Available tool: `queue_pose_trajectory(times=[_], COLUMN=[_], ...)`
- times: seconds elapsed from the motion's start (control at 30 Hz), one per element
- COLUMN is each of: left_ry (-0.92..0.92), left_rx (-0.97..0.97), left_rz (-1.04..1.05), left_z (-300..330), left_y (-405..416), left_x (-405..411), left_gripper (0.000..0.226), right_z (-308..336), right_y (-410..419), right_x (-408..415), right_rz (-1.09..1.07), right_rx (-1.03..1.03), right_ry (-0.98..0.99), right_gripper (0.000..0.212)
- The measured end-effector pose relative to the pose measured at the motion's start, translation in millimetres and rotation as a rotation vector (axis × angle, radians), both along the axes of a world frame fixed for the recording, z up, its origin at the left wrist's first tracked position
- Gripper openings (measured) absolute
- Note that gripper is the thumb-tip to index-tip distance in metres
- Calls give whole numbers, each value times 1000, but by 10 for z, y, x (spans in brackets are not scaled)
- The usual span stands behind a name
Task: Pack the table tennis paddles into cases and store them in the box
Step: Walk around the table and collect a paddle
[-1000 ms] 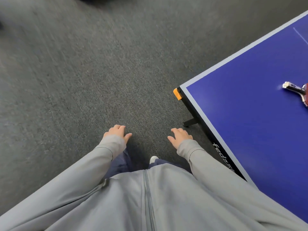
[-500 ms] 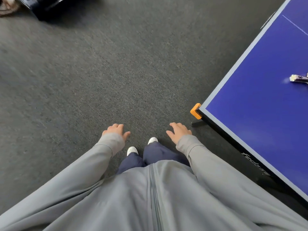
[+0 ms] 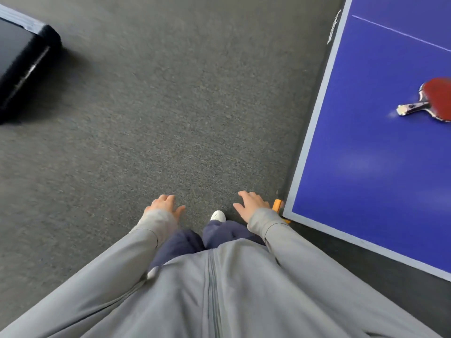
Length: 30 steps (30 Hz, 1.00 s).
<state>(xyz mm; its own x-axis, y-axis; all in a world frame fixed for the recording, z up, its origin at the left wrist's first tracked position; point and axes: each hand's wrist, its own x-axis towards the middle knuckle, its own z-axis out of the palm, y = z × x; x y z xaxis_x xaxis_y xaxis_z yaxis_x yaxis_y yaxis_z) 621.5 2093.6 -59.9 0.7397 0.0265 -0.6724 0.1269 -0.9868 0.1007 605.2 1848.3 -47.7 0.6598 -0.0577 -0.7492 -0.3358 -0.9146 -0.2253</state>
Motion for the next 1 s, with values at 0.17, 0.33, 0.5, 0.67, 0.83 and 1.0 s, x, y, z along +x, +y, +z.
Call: queue_pose_trajectory(times=[0.17,0.33,0.5,0.67,0.83,1.0], left_ry=[-25,8,64,28,39,69], left_rx=[-20,-76,-93,-80,-60,-37], left_rz=[-95,-173,-350,-495,-589,-714], left_z=[-32,-161,-146,41,138,130], left_y=[-68,-166,-263,-388,-711,-1286], left_x=[806,1669,2700,3677,4270,4566], left_gripper=[51,44,51,53,52,55], right_z=[50,-16,26,115,183,152], right_y=[-104,-160,-74,93,25,-325], right_x=[477,898,1493,2044,2442,2692], right_rz=[-102,-265,-450,-599,-716,-824], right_rx=[-18,-38,-76,-77,-50,-43], right_ry=[10,74,95,53,17,1], right_gripper=[46,45,45,44,44,43])
